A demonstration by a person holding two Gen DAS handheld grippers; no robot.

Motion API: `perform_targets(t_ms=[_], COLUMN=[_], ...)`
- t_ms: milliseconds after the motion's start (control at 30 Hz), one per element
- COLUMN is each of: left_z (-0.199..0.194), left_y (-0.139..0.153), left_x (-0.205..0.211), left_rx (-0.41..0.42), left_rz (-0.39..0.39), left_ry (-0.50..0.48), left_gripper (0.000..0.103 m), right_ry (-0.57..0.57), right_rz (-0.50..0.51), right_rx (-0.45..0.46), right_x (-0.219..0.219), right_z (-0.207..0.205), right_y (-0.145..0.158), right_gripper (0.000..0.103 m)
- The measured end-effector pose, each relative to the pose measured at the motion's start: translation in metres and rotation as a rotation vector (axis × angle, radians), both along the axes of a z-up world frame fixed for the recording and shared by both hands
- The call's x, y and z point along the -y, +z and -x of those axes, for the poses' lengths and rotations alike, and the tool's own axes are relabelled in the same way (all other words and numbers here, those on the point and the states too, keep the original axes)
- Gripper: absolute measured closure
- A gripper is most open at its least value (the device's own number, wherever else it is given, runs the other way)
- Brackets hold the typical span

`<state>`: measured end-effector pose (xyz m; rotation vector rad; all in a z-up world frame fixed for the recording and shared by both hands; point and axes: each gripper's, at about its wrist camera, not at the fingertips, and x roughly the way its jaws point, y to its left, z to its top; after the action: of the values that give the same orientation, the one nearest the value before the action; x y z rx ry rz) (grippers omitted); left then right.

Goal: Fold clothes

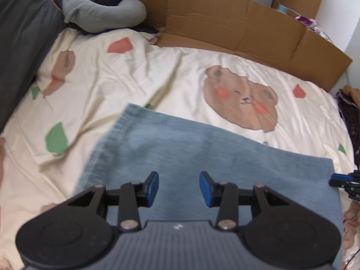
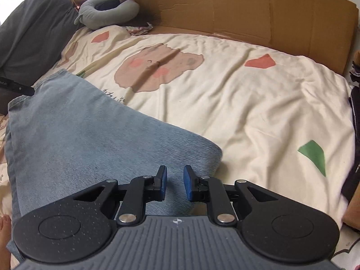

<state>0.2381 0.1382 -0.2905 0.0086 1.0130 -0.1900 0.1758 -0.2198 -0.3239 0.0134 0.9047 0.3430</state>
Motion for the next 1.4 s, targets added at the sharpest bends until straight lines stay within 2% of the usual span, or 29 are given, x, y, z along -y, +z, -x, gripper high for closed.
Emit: perform_targets(t_ms=[233, 300, 333, 433, 600, 700, 800, 933, 1100, 1400], left_z=[0.019, 0.022, 0.023, 0.025, 0.028, 0.028, 0.031, 0.035, 0.038, 0.052], left_y=[-0.036, -0.039, -0.04, -0.041, -0.04, -0.041, -0.042, -0.043, -0.042, -0.044], left_x=[0.03, 0.032, 0.032, 0.031, 0.026, 0.024, 0.024, 0.028, 0.032, 0.048], left_rx=[-0.034, -0.041, -0.042, -0.047, -0.038, -0.043, -0.041, -0.044, -0.051, -0.055], left_rz=[0.043, 0.064, 0.077, 0.116, 0.102, 0.109, 0.128, 0.125, 0.137, 0.148], left_ry=[-0.071, -0.063, -0.052, -0.041, -0.052, -0.049, -0.035, -0.055, -0.055, -0.106], left_gripper=[0.06, 0.06, 0.06, 0.059, 0.055, 0.054, 0.051, 0.05, 0.049, 0.044], right_ry=[0.015, 0.027, 0.033, 0.052, 0.018, -0.002, 0.053, 0.012, 0.056, 0.146], right_rz=[0.037, 0.053, 0.061, 0.09, 0.129, 0.134, 0.185, 0.115, 0.084, 0.104], right_rx=[0.007, 0.014, 0.017, 0.027, 0.055, 0.025, 0.019, -0.013, -0.058, -0.089], right_x=[0.003, 0.003, 0.003, 0.002, -0.003, -0.004, -0.012, -0.004, 0.0, -0.006], right_z=[-0.014, -0.017, -0.018, -0.021, -0.017, -0.022, -0.025, -0.027, -0.019, 0.013], right_y=[-0.013, -0.011, -0.01, -0.007, 0.002, 0.0, -0.011, -0.013, -0.007, 0.001], right_gripper=[0.087, 0.096, 0.096, 0.096, 0.095, 0.095, 0.095, 0.095, 0.091, 0.09])
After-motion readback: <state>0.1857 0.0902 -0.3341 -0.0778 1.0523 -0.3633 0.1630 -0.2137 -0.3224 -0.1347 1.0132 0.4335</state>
